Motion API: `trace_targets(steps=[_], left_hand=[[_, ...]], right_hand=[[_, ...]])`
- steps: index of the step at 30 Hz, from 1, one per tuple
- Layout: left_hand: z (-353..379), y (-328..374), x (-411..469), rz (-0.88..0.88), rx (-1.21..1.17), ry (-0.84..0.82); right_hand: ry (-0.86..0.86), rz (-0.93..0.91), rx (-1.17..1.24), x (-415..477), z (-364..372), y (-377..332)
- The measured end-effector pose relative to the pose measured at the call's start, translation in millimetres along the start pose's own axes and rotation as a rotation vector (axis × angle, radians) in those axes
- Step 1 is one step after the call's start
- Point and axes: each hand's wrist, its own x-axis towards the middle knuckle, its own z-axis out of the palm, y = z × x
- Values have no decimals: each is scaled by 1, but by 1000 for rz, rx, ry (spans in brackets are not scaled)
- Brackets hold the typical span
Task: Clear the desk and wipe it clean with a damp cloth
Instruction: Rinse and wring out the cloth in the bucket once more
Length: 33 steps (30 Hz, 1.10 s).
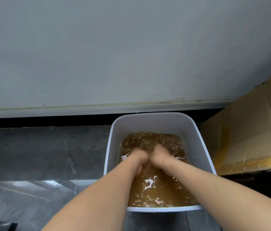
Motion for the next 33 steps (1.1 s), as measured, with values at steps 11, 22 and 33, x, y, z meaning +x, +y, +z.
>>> trace_targets(steps=[11, 22, 33], left_hand=[[-5, 11, -18, -78, -431, -173], [-1, 4, -13, -31, -225, 90], [-3, -3, -1, -79, -124, -63]], right_hand=[[270, -101, 51, -24, -13, -13], [51, -160, -468, -2, -26, 18], [53, 10, 135, -16, -1, -12]])
